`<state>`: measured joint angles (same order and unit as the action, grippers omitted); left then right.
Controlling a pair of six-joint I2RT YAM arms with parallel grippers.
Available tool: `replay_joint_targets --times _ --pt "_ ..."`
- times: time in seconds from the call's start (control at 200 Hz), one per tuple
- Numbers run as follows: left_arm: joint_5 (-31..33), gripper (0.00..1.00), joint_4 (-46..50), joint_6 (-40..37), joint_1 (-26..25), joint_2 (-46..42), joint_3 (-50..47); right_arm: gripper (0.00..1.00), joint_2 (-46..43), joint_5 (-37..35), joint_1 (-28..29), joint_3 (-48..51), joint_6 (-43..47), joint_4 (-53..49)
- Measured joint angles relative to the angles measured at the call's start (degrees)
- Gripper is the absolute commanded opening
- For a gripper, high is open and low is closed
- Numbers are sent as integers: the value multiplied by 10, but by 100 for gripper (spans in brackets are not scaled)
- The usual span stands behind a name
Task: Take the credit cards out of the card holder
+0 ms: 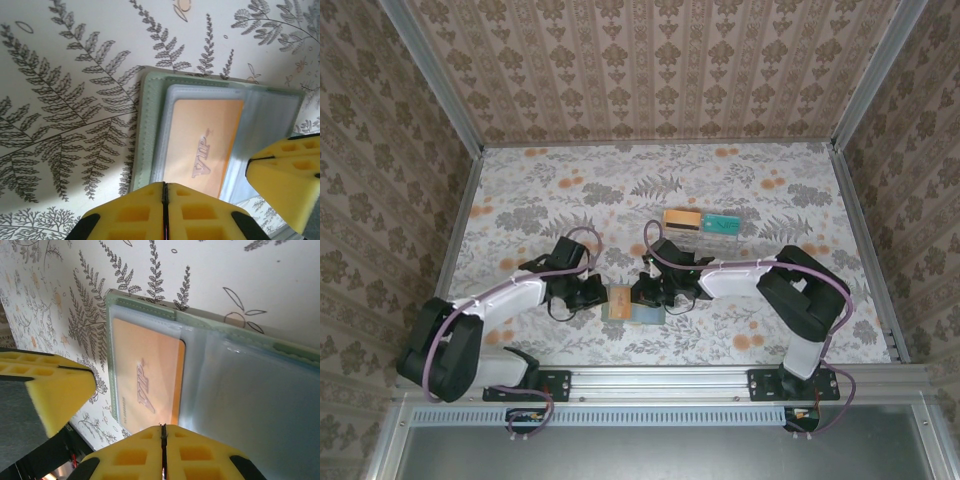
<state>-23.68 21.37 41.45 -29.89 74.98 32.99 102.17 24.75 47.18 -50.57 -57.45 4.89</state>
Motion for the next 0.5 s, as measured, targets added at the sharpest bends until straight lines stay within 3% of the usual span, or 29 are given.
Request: replay_joint_targets --times 0.5 --pt "-4 4 -7 0 0 33 -8 18 23 12 1 -4 0 6"
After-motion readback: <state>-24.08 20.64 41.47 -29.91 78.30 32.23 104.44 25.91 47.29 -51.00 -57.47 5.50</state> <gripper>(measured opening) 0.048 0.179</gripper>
